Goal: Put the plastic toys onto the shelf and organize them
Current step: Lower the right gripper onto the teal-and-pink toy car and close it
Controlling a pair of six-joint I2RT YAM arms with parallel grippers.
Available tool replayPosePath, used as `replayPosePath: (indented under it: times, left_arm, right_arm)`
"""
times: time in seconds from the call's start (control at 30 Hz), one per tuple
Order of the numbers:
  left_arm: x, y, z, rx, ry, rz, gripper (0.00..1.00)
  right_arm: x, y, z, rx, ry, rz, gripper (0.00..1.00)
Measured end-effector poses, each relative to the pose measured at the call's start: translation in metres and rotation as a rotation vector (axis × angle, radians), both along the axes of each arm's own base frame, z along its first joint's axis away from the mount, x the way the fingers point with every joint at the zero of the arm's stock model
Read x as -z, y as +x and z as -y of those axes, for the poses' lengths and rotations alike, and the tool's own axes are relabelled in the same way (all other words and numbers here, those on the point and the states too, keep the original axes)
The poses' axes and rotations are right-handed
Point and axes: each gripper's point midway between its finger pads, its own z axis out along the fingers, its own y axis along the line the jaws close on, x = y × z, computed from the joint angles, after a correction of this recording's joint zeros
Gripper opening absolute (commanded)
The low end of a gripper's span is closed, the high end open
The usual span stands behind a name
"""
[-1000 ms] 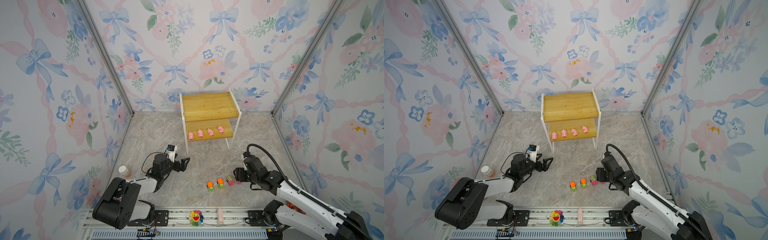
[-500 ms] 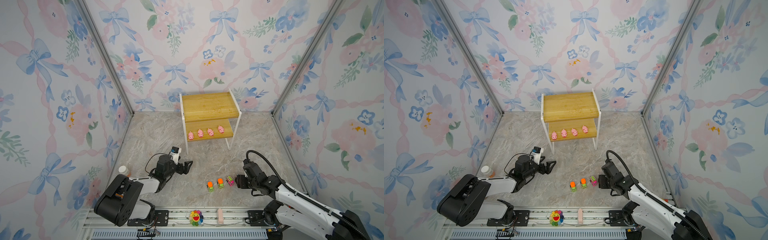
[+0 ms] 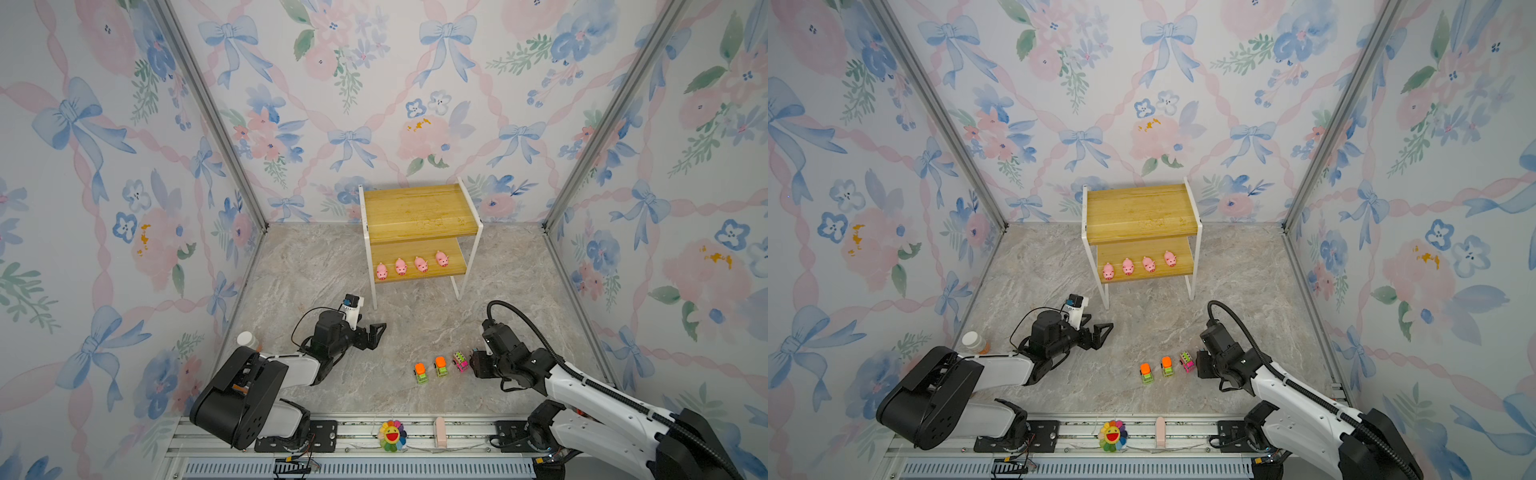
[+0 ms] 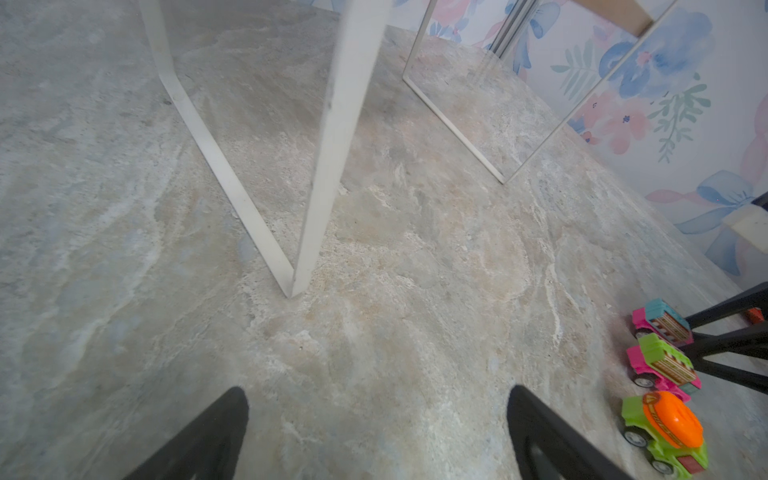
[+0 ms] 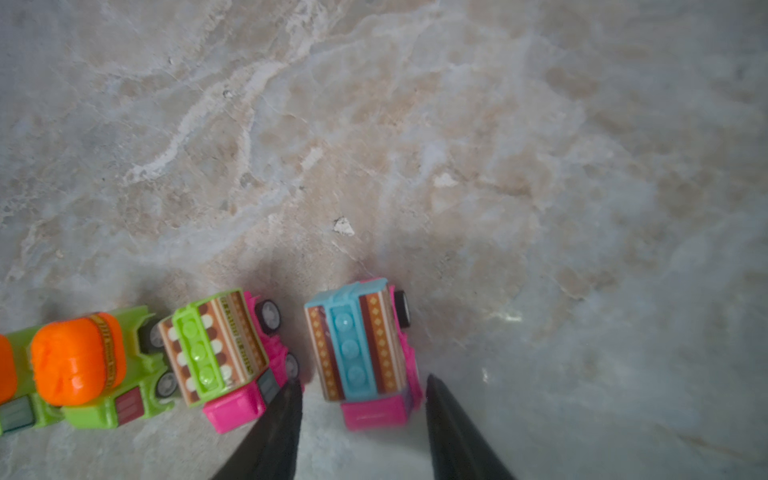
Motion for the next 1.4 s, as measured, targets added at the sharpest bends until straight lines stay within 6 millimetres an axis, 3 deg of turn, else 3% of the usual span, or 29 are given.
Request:
replayPosePath:
  times: [0.8,1.13,1.4]
  left_arm:
    - [0.000,-0.001,0.002,0.008,-0.001,-0.002,0.98]
    - [0.000,-0.001,0.002,0.008,-0.002,-0.002,0.98]
    - [-0.002,0.003,0.004,0.009,-0.004,0.003,0.98]
  right_arm:
    - [0.004,0.010,-0.002,-0.005,-0.049,-0.012,0.40]
    - [0.002,0.013,0.001,0.000,-0.055,0.005,0.24]
    - [-0.017,0.017,0.003,0.014,-0.022,0.075,0.17]
